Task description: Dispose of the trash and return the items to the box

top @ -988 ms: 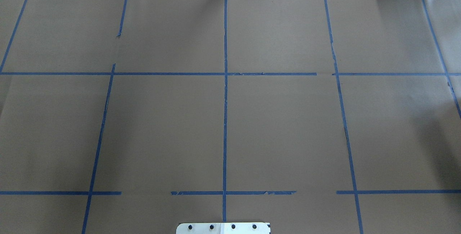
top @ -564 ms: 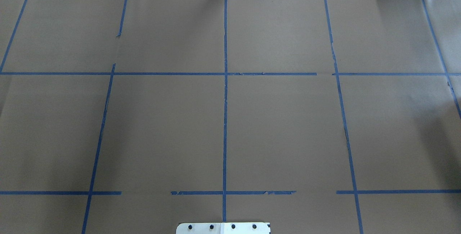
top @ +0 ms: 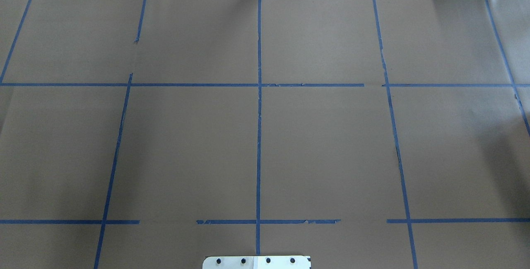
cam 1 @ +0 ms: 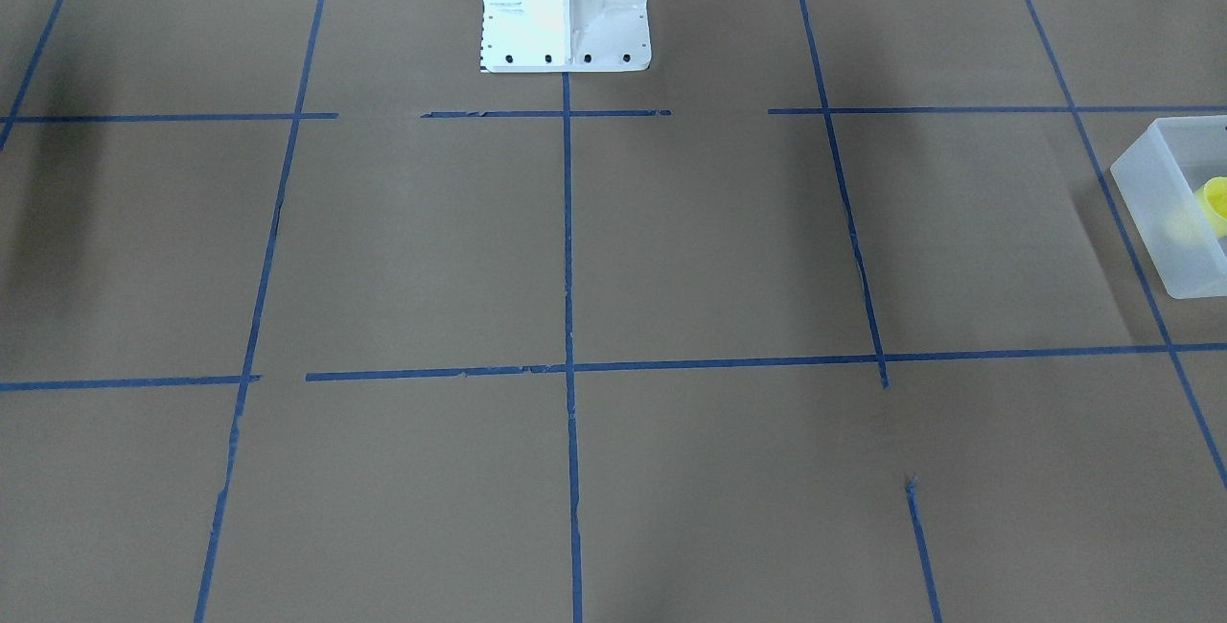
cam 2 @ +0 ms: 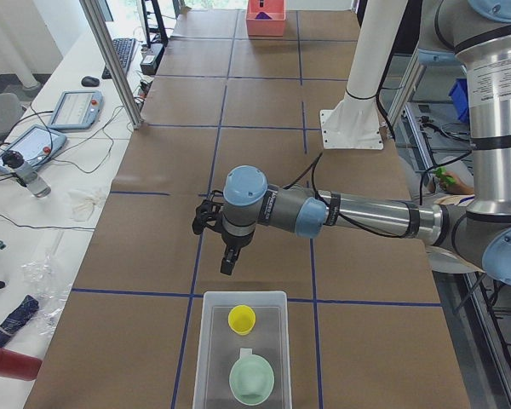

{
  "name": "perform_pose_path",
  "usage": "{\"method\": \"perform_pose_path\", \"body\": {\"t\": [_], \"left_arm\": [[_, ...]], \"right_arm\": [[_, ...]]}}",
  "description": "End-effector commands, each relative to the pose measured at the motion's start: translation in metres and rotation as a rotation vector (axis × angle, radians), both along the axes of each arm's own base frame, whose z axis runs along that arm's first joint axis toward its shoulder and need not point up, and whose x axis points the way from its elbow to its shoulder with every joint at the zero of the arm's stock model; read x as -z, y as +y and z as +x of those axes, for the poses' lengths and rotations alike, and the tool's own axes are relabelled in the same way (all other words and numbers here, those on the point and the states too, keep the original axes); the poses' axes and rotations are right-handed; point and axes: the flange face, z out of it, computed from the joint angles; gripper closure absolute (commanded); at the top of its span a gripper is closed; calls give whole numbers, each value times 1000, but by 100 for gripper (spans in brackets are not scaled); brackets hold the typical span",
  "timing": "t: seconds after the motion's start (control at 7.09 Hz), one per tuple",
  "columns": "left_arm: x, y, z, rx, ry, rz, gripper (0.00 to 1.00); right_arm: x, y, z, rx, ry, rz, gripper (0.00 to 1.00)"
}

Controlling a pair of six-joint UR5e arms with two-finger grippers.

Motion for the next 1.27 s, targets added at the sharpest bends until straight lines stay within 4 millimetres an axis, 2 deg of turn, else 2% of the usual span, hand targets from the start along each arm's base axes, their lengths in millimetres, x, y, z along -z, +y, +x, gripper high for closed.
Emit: {"method": "perform_pose_path", "body": {"t": [0.0, 0.14, 0.28, 0.42, 0.56, 0.71, 1.13], "left_arm": [[-1, 0, 0, 0, -1, 4, 0], [17, -4, -2, 9, -3, 99, 0], [12, -3, -3, 8, 4, 112, 0], [19, -2, -4, 9, 23, 101, 0], [4, 6, -4, 3, 58, 38, 0], [-15, 35, -6, -1, 54, 5, 0], [-7, 24, -5, -8, 60, 42, 0]], "right_arm": [[3, -8, -2, 2, 5, 7, 0], [1, -21, -3, 1, 6, 8, 0], [1, -23, -3, 2, 2, 7, 0], [3, -28, -4, 4, 4, 14, 0], [1, -29, -4, 7, -1, 12, 0], [1, -29, -4, 7, -1, 12, 0], [1, -24, -4, 8, -6, 14, 0]]}}
